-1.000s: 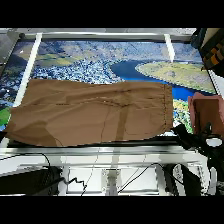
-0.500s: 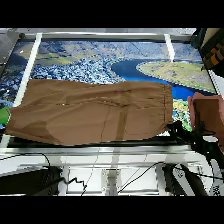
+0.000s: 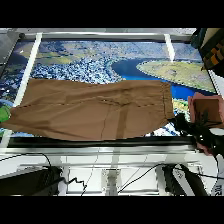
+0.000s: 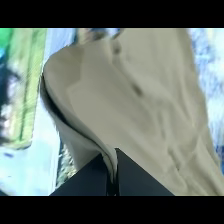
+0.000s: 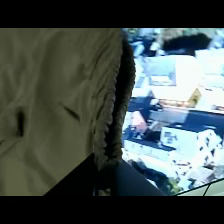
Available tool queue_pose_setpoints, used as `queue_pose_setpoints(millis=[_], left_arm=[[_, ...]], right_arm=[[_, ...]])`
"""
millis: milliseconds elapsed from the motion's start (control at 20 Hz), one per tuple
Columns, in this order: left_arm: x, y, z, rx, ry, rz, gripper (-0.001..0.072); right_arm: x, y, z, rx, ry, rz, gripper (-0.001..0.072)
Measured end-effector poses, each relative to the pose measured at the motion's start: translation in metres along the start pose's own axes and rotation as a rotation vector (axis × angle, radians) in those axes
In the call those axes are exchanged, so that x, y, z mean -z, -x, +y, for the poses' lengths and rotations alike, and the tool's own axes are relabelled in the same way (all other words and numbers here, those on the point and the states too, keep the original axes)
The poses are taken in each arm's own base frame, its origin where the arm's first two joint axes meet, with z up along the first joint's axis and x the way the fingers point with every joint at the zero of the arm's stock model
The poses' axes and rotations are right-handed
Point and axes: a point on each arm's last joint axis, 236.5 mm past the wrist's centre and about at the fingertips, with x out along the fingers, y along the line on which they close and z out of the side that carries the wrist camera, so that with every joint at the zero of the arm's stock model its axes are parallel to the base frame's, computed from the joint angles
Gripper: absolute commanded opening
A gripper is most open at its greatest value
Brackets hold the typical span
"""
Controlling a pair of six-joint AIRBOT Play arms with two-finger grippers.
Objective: Fold the clothes and pants, and hang the long-sleeved shirts on hangers.
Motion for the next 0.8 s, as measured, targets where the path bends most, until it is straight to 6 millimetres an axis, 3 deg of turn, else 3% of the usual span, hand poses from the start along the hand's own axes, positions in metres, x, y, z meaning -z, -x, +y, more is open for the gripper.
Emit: queue_pose_setpoints(millis=[300, 500, 650, 800], left_arm=[[-0.048, 0.049, -0.044, -0.111, -0.179, -0.239, 0.0017], [-0.063, 0.060, -0.067, -0.121, -0.228, -0.325, 0.0017], [-0.075, 0.057, -0.086, -0.098, -0.243, -0.381, 0.0016], [-0.093, 0.046, -0.105, -0.101, -0.260, -0.457, 0.0016]], right_arm=[[-0.021, 0.068, 0.045, 0.047, 0.122, -0.156, 0.0028], [-0.030, 0.112, 0.077, 0.036, 0.177, -0.296, 0.0027], [-0.042, 0.126, 0.087, 0.026, 0.175, -0.366, 0.0027], [-0.059, 0.123, 0.093, -0.004, 0.132, -0.394, 0.0028]])
